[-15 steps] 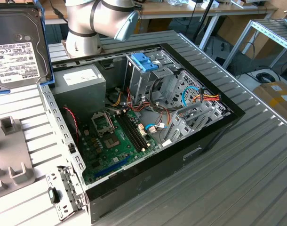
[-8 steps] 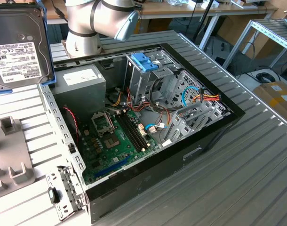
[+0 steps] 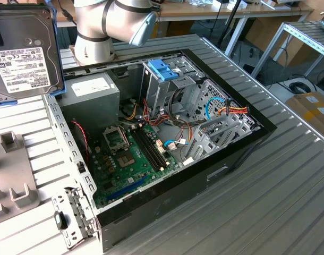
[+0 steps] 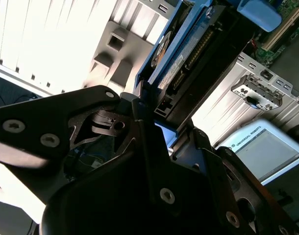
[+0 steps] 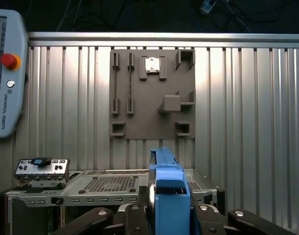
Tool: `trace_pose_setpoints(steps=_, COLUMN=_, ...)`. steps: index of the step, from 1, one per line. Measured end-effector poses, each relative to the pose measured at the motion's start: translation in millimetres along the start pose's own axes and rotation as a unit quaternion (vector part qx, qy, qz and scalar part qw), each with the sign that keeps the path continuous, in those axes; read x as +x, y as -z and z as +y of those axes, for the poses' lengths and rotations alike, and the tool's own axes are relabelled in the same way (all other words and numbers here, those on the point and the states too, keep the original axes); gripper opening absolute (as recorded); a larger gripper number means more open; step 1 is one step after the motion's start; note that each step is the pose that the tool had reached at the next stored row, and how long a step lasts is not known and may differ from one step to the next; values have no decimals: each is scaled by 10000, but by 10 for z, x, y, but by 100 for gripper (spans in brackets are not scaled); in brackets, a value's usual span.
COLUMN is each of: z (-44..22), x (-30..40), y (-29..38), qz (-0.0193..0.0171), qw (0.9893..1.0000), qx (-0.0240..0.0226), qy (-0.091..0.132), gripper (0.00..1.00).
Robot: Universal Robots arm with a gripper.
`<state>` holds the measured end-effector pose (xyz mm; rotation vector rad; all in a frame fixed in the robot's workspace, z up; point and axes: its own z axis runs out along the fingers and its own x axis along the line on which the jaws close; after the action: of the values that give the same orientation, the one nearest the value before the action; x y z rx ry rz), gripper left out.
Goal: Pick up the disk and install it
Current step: 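Pick up the disk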
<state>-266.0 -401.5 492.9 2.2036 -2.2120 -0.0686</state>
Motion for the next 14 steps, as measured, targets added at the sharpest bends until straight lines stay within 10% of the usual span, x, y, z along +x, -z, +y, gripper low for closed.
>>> trace_pose_setpoints(steps=14, z=-71, x=0, y=0, qz=1, qw=10000, qx=0, qy=0, gripper=37)
